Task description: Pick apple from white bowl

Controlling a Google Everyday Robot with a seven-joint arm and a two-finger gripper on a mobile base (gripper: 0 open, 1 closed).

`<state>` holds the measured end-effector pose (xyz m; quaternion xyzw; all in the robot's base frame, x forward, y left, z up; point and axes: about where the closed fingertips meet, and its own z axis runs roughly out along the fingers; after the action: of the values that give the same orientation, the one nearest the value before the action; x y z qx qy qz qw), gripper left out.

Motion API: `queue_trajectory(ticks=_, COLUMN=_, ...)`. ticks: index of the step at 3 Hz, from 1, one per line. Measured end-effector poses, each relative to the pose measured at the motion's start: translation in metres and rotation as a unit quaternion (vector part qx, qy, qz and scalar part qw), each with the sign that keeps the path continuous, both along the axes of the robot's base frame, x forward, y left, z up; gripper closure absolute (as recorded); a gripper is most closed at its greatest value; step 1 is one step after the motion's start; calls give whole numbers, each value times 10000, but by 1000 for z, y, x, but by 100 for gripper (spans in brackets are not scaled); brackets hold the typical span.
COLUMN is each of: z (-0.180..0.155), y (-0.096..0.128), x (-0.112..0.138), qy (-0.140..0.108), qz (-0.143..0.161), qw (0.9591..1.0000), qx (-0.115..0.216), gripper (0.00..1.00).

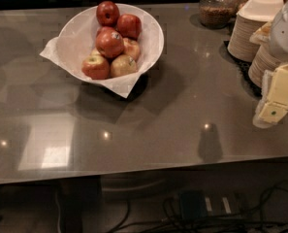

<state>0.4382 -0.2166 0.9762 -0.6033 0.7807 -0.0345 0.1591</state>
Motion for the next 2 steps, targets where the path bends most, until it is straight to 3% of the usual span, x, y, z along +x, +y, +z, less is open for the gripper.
queue_trajectory(ticks=1, z=0, y=0, x=0, qy=-1, qz=0, qw=10000, qx=1, gripper=0)
queue_trajectory(ticks=2, z=0, y=9, x=12, qy=-195, qz=0, qw=9997, qx=164, gripper=0)
